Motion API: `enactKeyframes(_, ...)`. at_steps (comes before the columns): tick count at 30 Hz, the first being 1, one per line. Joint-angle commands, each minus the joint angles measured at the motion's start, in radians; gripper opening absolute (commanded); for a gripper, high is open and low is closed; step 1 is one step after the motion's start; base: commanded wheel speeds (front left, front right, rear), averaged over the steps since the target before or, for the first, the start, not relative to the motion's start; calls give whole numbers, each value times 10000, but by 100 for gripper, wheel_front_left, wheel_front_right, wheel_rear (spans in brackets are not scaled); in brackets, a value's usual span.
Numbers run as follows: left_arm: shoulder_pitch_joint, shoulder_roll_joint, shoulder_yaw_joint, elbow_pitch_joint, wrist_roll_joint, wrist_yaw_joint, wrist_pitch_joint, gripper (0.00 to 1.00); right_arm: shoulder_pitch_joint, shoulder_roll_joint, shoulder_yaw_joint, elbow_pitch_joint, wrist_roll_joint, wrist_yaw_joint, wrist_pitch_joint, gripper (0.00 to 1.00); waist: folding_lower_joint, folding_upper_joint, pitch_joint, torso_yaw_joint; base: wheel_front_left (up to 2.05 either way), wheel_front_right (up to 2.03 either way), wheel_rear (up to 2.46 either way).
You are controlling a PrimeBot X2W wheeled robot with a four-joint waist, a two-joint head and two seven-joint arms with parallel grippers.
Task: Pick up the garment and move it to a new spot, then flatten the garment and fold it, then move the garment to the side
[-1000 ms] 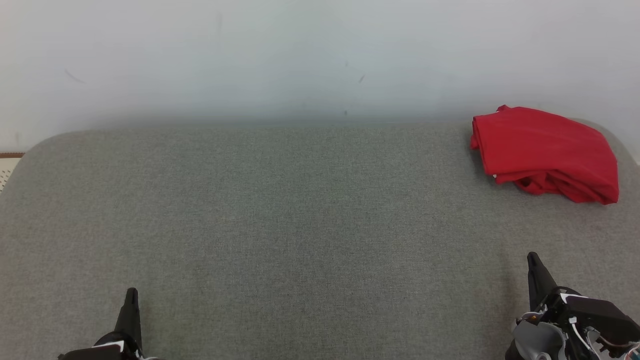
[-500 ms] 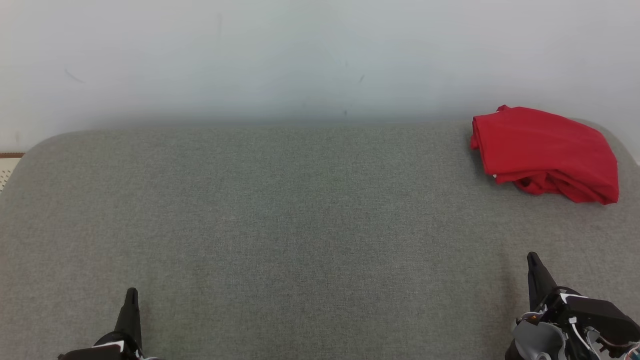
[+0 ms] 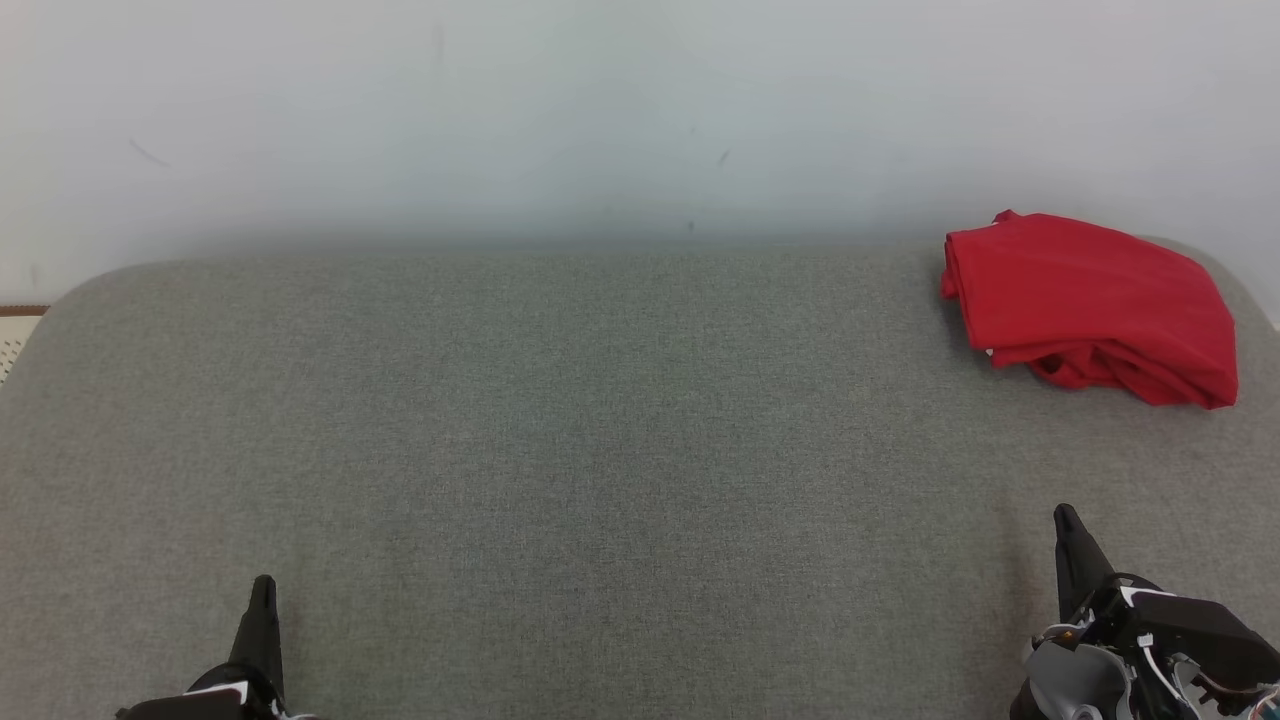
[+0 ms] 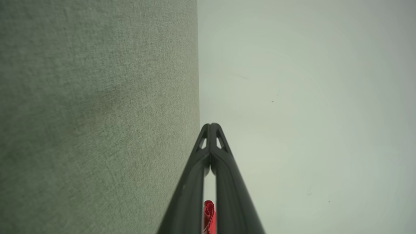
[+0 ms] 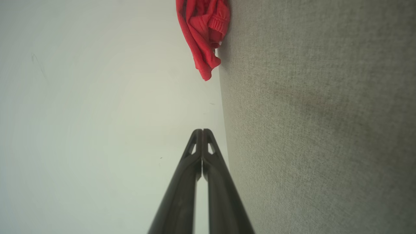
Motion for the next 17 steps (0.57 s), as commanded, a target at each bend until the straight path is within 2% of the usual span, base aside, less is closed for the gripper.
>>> enactKeyframes(1, -81, 42, -14, 32, -105, -28, 20, 0, -79, 35, -9, 9, -87, -3, 17, 0, 0, 0, 0, 0, 0, 0, 0)
enactKeyframes(17, -81, 42, -14, 33, -106, -26, 20, 0, -80, 39, -15, 9, -98, -3, 19, 0, 0, 0, 0, 0, 0, 0, 0)
